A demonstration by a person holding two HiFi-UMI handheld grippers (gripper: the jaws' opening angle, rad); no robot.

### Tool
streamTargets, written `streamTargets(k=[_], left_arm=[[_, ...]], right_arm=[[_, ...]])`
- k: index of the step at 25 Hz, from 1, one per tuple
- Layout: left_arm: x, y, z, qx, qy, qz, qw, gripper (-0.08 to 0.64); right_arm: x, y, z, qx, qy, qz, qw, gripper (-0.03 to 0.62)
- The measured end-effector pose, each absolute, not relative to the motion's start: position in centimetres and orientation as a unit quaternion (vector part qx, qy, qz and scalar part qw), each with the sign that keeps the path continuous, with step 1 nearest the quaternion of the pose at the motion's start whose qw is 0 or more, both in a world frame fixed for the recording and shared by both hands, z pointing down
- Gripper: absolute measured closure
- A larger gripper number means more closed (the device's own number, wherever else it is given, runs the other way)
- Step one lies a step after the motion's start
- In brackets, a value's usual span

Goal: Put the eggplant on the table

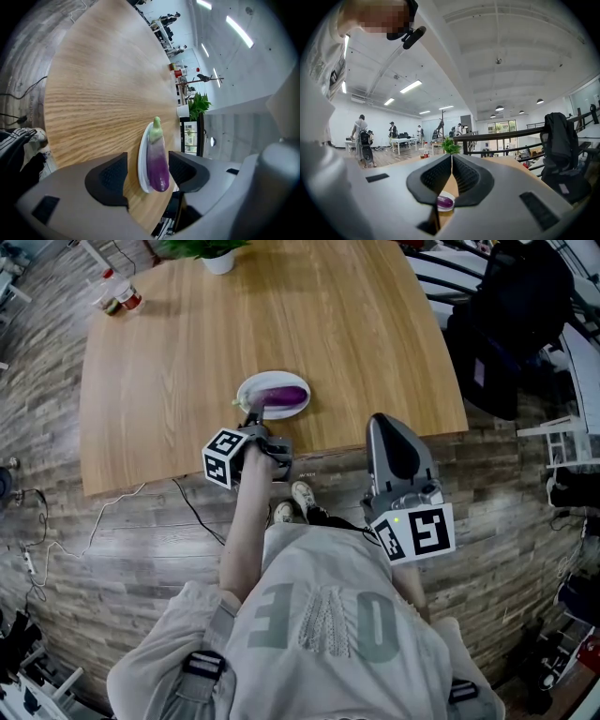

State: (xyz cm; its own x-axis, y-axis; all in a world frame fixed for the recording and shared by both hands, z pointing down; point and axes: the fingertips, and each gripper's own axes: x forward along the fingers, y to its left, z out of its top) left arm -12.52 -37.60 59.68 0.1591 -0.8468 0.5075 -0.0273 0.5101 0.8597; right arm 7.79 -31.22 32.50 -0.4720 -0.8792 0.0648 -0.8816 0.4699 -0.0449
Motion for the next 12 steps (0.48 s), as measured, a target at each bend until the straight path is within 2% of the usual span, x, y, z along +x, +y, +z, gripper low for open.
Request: streamTargets(k=[4, 7, 12], left_arm=[[-14.2, -36.9, 57.1, 0.415, -0.612, -0.292, 0.607, 0.275], [-15.9, -37.9, 51.7, 0.501, -0.636, -0.279, 0.516, 0.275], [-17.8, -38.8, 39.6, 0.602, -0.638, -0.317, 0.36, 0.275]], right_arm=[[7.2, -31.2, 32.4, 0.508, -0.86, 0.038, 0.011, 0.574], [6.6, -31.5, 32.0, 0.508, -0.86, 0.037, 0.004, 0.574], [5.6, -32.4, 30.1, 0.494, -0.868, 0.029, -0.039, 0.573]])
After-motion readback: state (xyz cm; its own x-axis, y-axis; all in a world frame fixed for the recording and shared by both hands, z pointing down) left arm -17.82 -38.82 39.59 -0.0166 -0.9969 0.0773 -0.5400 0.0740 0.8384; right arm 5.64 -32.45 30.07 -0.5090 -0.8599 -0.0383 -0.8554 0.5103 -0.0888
